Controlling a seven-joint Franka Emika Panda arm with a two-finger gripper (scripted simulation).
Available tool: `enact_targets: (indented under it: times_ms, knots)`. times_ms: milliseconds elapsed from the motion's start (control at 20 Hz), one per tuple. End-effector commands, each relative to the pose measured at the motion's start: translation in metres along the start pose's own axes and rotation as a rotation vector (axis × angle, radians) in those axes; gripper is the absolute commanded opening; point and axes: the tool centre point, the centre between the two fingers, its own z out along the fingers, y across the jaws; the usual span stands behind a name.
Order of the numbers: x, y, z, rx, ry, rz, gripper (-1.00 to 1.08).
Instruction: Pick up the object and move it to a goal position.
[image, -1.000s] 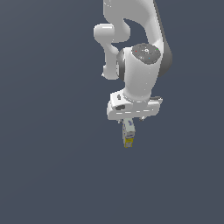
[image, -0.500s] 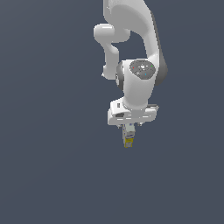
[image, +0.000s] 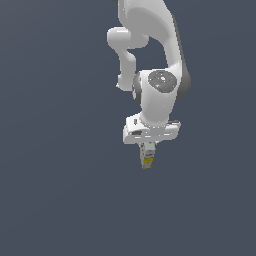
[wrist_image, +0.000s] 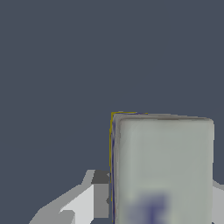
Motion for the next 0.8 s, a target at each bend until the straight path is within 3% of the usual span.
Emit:
enact_targets:
  times_ms: [0, 400, 750]
  knots:
    - [0.0, 0.0, 0.0, 0.0, 0.0, 0.0, -1.0]
    - [0.0, 0.009, -0.005, 0.0, 0.0, 0.0, -1.0]
    - [-0.002, 0.054, -0.031, 0.0, 0.001, 0.0, -1.0]
